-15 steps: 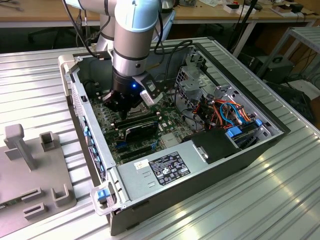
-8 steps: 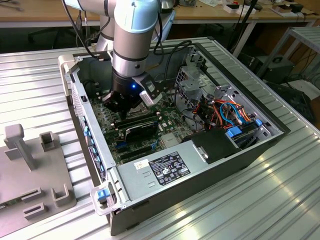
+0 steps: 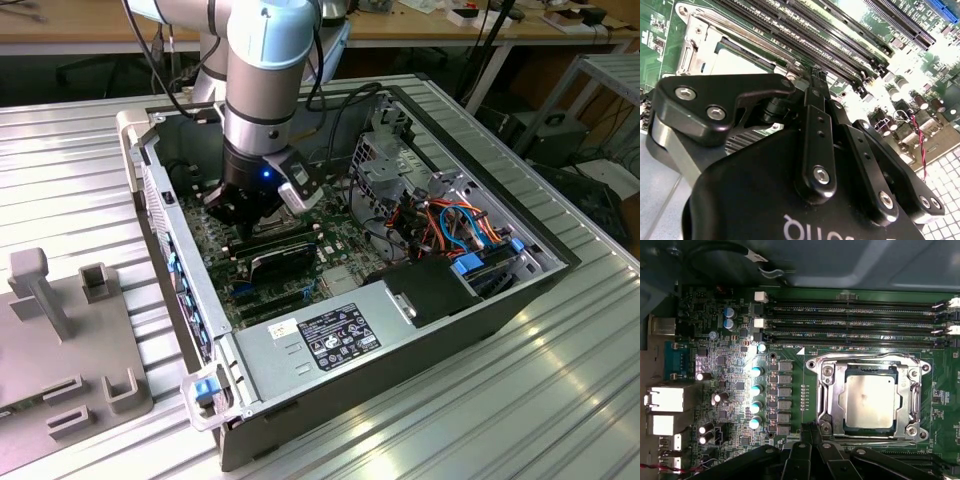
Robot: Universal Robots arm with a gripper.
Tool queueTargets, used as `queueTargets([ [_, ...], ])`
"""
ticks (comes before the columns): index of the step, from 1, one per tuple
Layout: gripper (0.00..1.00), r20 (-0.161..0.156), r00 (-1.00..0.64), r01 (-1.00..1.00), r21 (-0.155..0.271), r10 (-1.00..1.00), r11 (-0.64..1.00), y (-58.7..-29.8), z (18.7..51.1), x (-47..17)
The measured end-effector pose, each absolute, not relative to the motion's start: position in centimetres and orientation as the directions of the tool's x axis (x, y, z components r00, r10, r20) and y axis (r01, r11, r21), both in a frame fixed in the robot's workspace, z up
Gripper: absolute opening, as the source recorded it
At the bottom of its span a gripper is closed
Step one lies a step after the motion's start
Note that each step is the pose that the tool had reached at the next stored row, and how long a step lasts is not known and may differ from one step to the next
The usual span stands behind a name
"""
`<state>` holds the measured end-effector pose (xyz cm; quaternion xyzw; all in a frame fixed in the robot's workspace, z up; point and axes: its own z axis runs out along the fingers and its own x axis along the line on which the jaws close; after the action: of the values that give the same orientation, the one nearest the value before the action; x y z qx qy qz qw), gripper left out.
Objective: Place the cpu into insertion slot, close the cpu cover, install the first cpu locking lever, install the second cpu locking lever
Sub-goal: 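Install the second cpu locking lever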
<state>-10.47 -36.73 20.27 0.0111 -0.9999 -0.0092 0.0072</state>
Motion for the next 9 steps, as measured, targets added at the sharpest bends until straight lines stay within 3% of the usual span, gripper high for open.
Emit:
queueTargets([
  [9, 0.11, 0.014, -1.000, -0.024, 0.019, -0.024, 1.000, -36.86, 20.29, -10.47],
])
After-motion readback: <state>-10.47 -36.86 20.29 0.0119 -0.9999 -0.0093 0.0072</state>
